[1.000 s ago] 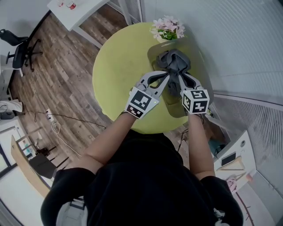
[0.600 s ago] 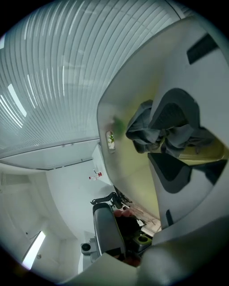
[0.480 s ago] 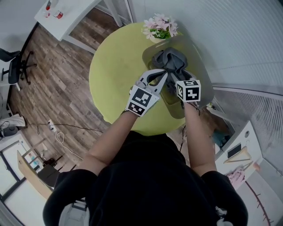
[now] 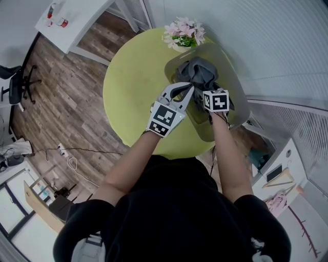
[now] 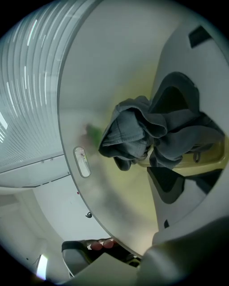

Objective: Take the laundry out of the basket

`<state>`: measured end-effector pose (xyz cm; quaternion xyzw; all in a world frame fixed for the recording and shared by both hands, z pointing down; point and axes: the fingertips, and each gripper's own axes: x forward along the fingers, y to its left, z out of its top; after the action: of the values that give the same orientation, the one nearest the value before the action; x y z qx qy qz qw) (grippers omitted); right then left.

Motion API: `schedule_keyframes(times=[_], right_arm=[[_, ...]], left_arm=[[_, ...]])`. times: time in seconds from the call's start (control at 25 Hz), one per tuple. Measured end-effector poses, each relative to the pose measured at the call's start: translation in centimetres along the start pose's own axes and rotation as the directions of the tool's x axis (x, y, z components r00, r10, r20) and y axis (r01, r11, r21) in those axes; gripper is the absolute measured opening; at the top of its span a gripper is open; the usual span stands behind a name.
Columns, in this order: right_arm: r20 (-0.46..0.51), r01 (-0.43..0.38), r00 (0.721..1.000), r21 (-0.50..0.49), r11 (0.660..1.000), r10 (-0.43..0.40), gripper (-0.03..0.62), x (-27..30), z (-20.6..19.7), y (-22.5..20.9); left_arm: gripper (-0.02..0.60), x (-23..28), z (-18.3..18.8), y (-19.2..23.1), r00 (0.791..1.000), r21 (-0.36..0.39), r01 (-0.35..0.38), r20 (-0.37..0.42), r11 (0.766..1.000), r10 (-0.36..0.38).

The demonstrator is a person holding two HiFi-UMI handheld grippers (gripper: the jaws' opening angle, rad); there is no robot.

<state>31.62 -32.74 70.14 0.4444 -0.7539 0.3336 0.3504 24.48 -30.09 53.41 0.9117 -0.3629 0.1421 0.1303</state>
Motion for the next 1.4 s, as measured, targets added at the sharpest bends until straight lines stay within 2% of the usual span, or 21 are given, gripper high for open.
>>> schedule_keyframes(times=[0.4,0.76,1.0,1.4], right_arm=[[-0.047,0.018,0.999,0.006,1.000,-0.018,0.417,4.0,0.1,-1.9],[-0.094,0.028,0.995,-0.044,0.999,-0.032,0.437,7.3,-0.2,-2.9],[-0.119,0.019,0.993,-0.061,0.998,-0.027,0.439,9.2,-0.3,-3.4],[-0.140,-0.040,0.990,-0.079,0.996,0.029,0.440,11.4,-0.8,-3.3]], left_arm=[[0.011,2.0,-0.3,0.4,0.998,-0.003,-0.012,-0.056,1.000,0.012],[0.011,2.4,-0.9,0.9,0.992,-0.029,-0.050,-0.119,0.998,0.046],[0.011,2.4,-0.9,0.9,0.990,-0.031,-0.065,-0.124,0.997,0.061],[0.011,2.1,-0.9,0.9,0.988,-0.013,-0.088,-0.127,0.996,0.086]])
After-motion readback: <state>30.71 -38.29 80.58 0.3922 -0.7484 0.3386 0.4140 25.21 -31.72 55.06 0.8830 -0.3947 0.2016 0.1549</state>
